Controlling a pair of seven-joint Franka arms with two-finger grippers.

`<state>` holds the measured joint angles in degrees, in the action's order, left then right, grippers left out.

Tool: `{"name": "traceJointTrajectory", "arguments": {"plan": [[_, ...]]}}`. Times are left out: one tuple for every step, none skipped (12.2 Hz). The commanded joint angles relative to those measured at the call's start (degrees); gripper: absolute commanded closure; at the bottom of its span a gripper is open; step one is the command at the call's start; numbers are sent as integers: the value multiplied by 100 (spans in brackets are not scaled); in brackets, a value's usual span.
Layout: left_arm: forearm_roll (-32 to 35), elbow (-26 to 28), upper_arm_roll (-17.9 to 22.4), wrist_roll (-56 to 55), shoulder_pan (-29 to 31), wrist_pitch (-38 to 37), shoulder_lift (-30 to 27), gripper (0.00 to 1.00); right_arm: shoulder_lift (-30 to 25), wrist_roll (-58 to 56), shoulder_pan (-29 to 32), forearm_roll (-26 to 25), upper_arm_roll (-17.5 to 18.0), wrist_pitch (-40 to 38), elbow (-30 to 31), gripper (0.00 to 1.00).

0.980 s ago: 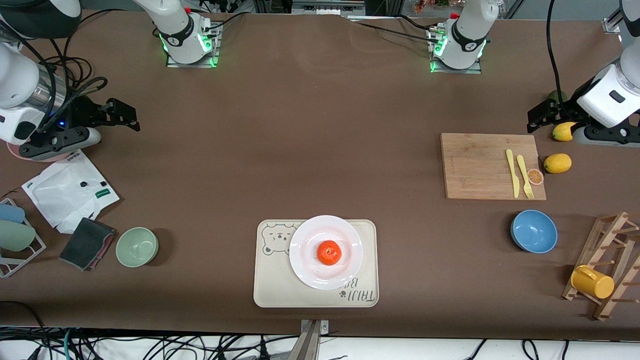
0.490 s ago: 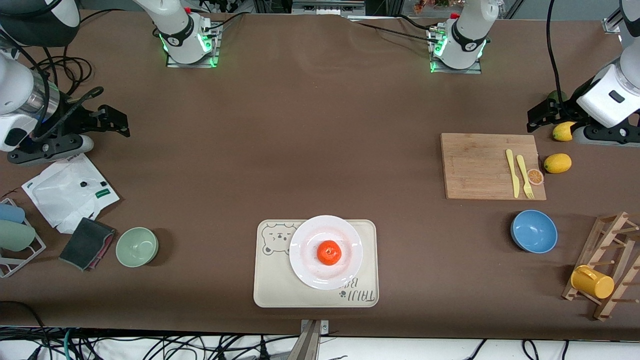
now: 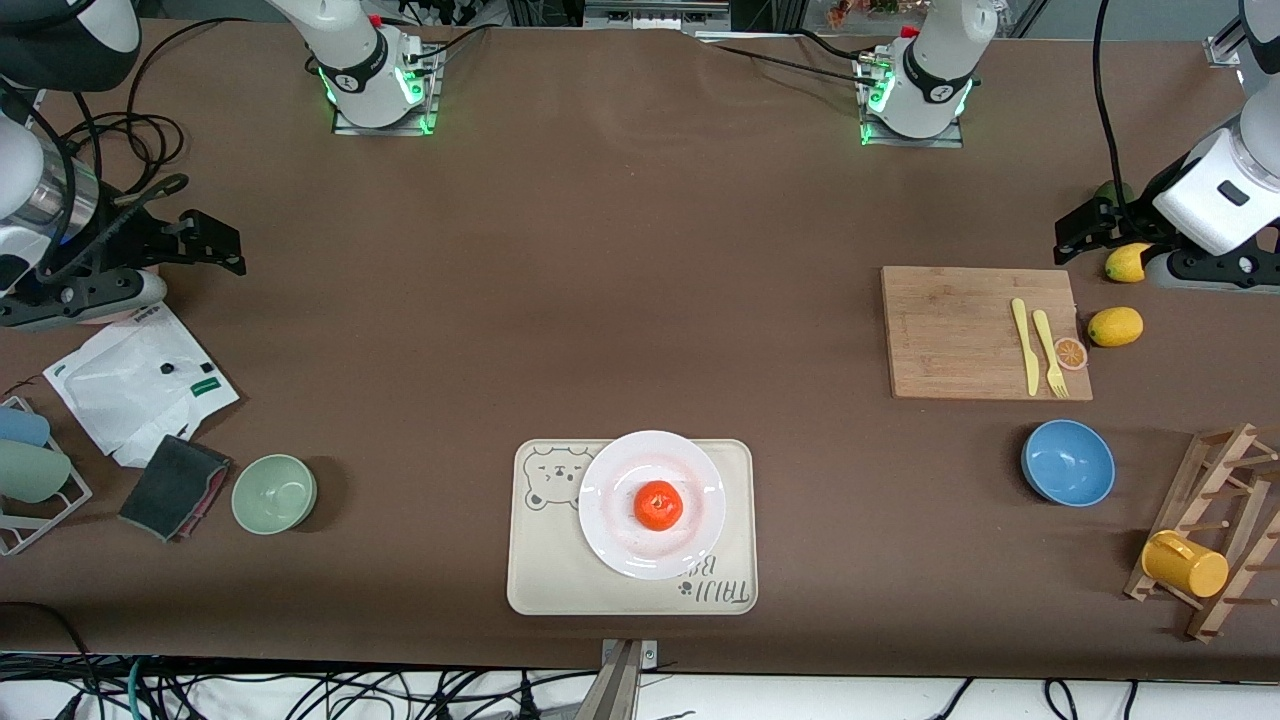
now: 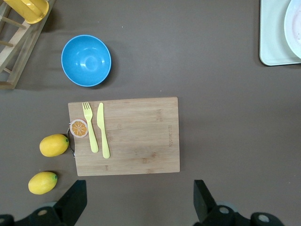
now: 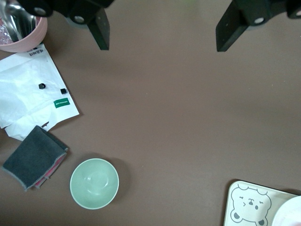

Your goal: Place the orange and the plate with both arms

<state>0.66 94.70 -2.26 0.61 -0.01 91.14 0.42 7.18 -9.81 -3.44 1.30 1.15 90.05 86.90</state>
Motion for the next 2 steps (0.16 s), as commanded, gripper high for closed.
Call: {"name": "traceJointTrajectory", "arguments": {"plan": [[154, -30, 6, 97, 1, -70, -25, 0, 64, 58, 28, -51, 17, -242, -243, 0], [154, -30, 6, 97, 1, -70, -25, 0, 55, 58, 28, -51, 17, -251, -243, 0]]}}
